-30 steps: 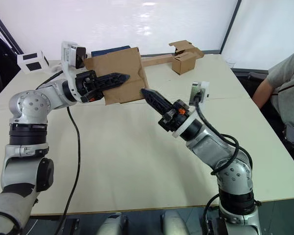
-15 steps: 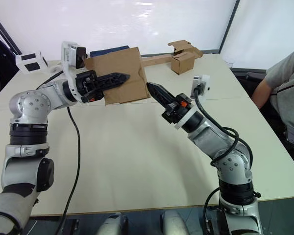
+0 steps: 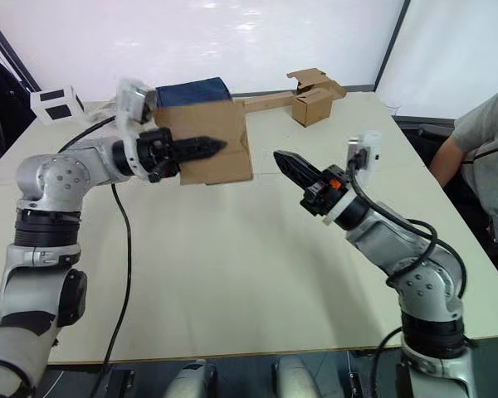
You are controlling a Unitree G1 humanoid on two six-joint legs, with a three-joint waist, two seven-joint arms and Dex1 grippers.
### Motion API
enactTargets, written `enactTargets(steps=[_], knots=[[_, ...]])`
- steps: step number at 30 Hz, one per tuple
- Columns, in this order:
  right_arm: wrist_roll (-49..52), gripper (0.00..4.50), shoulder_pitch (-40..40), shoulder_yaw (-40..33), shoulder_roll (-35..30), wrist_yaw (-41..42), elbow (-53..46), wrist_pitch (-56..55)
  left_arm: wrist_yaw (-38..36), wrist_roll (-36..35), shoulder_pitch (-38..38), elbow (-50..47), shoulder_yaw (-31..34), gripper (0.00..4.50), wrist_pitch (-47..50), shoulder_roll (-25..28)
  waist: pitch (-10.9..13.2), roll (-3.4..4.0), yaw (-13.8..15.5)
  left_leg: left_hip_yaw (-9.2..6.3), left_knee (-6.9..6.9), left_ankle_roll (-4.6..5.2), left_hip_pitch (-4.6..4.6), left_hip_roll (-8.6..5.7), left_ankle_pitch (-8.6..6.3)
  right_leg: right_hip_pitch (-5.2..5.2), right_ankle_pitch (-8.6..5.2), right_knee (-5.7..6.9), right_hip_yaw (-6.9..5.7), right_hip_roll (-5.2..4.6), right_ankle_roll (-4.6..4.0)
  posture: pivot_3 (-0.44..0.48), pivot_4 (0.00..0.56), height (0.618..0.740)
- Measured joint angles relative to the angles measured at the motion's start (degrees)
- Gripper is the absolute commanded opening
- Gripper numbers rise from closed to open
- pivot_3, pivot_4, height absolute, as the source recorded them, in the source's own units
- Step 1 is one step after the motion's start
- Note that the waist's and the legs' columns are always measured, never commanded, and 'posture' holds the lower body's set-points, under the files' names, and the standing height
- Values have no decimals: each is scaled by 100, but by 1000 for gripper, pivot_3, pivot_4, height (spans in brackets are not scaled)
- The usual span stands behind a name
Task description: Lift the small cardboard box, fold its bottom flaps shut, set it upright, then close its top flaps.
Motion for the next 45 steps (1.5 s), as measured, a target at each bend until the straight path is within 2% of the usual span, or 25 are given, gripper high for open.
enactTargets(steps=[7,10,16,20,22,25,31,34,41,44,45], knots=[[-321,60,404,-163,-427,280,-176,34,-587,1650,-592,266,-1666,0,-829,155,1,-2,33,3,0,4,0,0,-2,0,0,-4,3,3,0,0,150,740],[-487,60,444,-143,-332,269,-193,-34,-1233,2316,-1079,763,-2418,0,-1404,115,3,-3,53,3,1,4,-1,0,-2,0,0,-4,2,5,0,0,150,740],[-1000,60,478,153,73,190,-227,-272,-2330,3551,-1926,1746,-3451,0,-2693,-115,4,-3,70,4,-1,8,-2,0,-4,0,0,-9,2,7,0,0,150,740],[-1274,60,592,268,267,171,-273,-425,-2620,3751,-2112,2059,-4044,0,-3269,-112,7,-3,70,3,0,9,-3,0,-5,0,0,-8,4,6,0,0,150,740],[-1401,60,699,307,433,97,-378,-512,-2666,3832,-2306,2106,-4653,0,-3961,59,7,-4,72,1,-1,9,-3,1,-5,0,-1,-9,3,6,0,0,150,740],[-1642,60,806,464,554,28,-431,-589,-2672,3990,-2513,2323,-5197,0,-4774,138,7,-4,86,3,1,10,-3,-1,-5,0,-1,-8,4,4,0,0,150,740],[-1783,60,811,497,605,-17,-438,-598,-2673,3719,-2554,2129,-5737,0,-4974,227,8,-4,107,2,1,11,-4,0,-6,0,-1,-8,4,5,1,0,150,740],[-1856,0,810,497,603,-9,-437,-598,-2674,3446,-2715,1885,-5883,738,-4785,359,8,-4,108,1,2,12,-4,0,-6,0,-1,-7,4,5,1,0,150,740],[-1951,0,563,513,601,125,-355,-583,-2673,2470,-3054,691,-5865,3475,-3489,836,8,-3,69,0,1,13,-1,2,-7,0,-2,-2,4,9,1,0,150,740],[-1957,0,534,513,595,217,-239,-567,-2673,2212,-3105,461,-5851,4481,-3114,1070,8,-3,41,0,2,13,-1,2,-7,1,-2,-1,4,8,1,0,150,740],[-1960,0,526,513,594,236,-213,-563,-2674,2149,-3104,416,-5847,4481,-3062,1143,8,-3,33,0,2,13,0,2,-7,1,-2,-1,4,8,1,0,150,740]])
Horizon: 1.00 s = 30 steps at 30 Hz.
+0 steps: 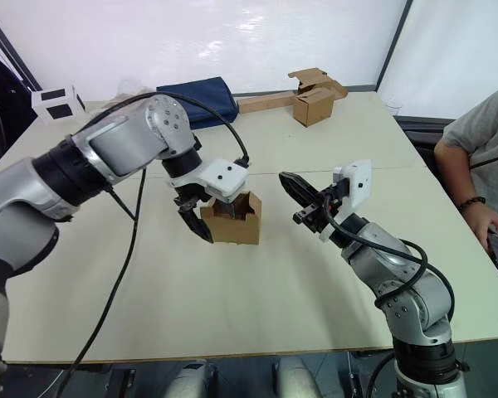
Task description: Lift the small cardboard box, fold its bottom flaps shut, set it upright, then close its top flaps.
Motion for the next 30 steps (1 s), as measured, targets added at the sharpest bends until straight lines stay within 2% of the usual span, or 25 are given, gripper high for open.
enactTargets(steps=[3,7,10,12,15,16,20,23,26,30], knots=[[-5,0,-58,1,-5,52,48,34,-1,-177,0,105,221,4481,170,47,1,0,4,0,1,0,-3,0,0,-1,0,0,-1,0,0,0,150,740],[-18,0,-95,-1,-51,104,49,83,1,-620,-111,672,996,4481,97,92,1,0,-14,0,1,1,-2,0,-1,-1,-1,0,-2,0,0,0,150,740],[-186,0,-94,22,-107,158,59,122,3,-908,-74,1294,1771,4481,-480,-12,0,1,-18,1,3,2,-2,0,-1,-1,-1,0,-2,-1,0,0,150,740],[-287,0,-96,60,-161,160,89,154,9,-878,-28,1664,2208,3983,-550,-128,0,1,-21,1,4,2,-1,-1,-1,0,-1,1,-2,0,0,0,150,740],[-461,0,-154,138,-216,157,200,253,167,-794,427,2019,2980,3135,-534,-284,-3,5,-52,1,2,2,1,-1,-1,0,-1,1,-2,0,0,0,150,740],[-522,0,-192,173,-270,155,250,293,290,-776,651,2087,3169,2653,-535,-313,-4,7,-57,1,4,3,4,-1,-1,1,-2,5,-1,-2,0,0,150,740],[-923,0,-313,357,-536,155,550,575,1327,-527,1867,2295,3930,1243,-578,-508,-3,5,-68,-2,7,3,-2,0,-1,-8,-2,11,-1,-1,-2,0,150,740],[-1189,0,-405,541,-683,182,766,781,2188,-383,2374,2391,4505,221,-573,-639,0,0,-59,-1,11,3,-8,-2,-1,-11,-2,12,-2,-7,-2,0,150,740],[-1422,0,-490,711,-701,219,967,919,2895,-318,2908,2217,5039,104,-529,-694,-4,0,-50,0,14,3,-4,-3,-1,-6,-2,13,-3,-10,-2,0,150,740],[-1685,0,-655,997,-518,243,1342,1001,3277,-211,3684,1752,5226,104,-400,-825,-6,-2,-57,-1,17,3,-2,-3,-1,-5,-2,18,-3,-9,-2,0,150,740]])
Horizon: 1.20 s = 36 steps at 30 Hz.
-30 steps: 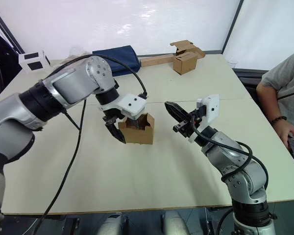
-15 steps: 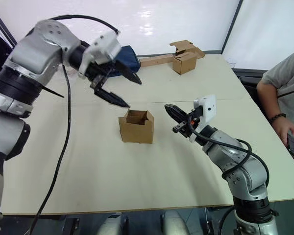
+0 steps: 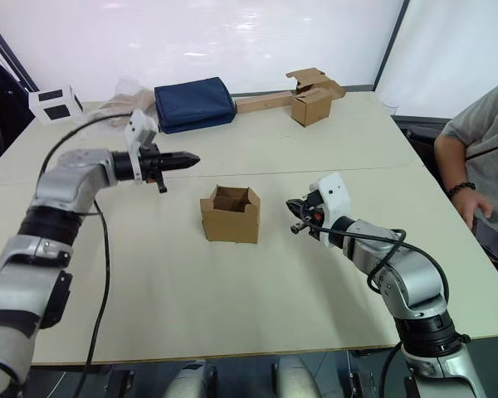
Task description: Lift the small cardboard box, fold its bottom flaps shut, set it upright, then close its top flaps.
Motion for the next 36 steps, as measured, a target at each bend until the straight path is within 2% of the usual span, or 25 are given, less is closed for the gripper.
enactTargets(steps=[6,11,23,30,36], knots=[[-440,0,-339,624,333,390,648,-75,110,175,906,-873,-26,104,407,-131,-1,2,0,1,2,-1,1,0,1,-1,0,4,0,-1,0,0,150,740],[-606,0,-465,775,465,673,811,-127,61,351,1461,-1334,-169,104,728,-189,-1,2,5,-1,1,-1,1,0,1,-1,0,6,-1,0,0,0,150,740],[-227,0,-446,327,811,757,721,915,-283,235,1715,-2187,-97,104,1858,108,-2,2,-2,0,0,-1,3,0,1,-1,0,12,-1,1,0,0,150,740],[-282,0,-318,512,741,863,470,1103,-358,266,1858,-2265,-82,104,1866,247,-2,2,5,0,1,-1,3,0,1,-1,0,11,-1,1,0,0,150,740],[-494,0,-283,485,547,959,460,739,-379,297,1841,-2101,58,104,1625,277,-2,2,7,0,1,-1,3,0,1,-1,0,11,-1,1,0,0,150,740]])
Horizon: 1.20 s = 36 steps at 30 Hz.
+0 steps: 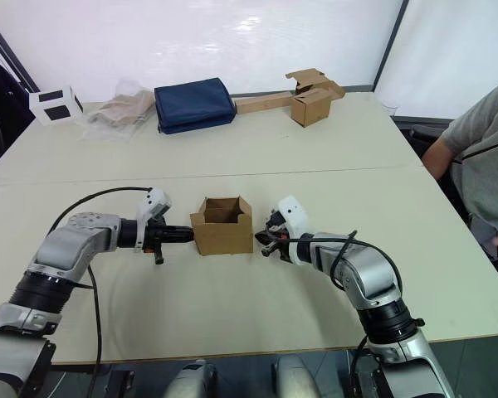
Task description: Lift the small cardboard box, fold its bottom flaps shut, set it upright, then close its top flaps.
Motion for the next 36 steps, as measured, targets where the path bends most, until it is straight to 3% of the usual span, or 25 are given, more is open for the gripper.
enactTargets(steps=[5,10,19,26,36], knots=[[105,0,-9,-500,-5,192,-42,-432,63,-382,-185,38,647,104,-2,-128,0,-1,7,0,0,0,0,0,0,1,0,0,0,-1,0,0,150,740],[436,0,-171,-807,240,401,-41,-727,107,-1077,-363,-282,1063,104,592,-288,0,0,-8,0,-1,0,0,1,0,1,0,0,0,0,0,0,150,740],[476,0,-220,-434,411,1002,162,-1052,121,-1017,-288,-494,656,104,564,-380,0,0,-6,0,0,0,1,0,0,1,0,0,1,-1,0,0,150,740],[-490,0,-616,526,242,1361,728,-1819,28,-463,-150,-469,73,104,28,-390,-6,3,-17,3,-3,0,15,1,0,9,0,0,3,2,0,0,150,740],[-658,0,-717,491,327,1473,862,-1951,159,-596,-173,-399,329,104,72,-541,-10,2,-7,1,0,0,16,2,0,15,-1,1,2,1,-1,0,150,740]])
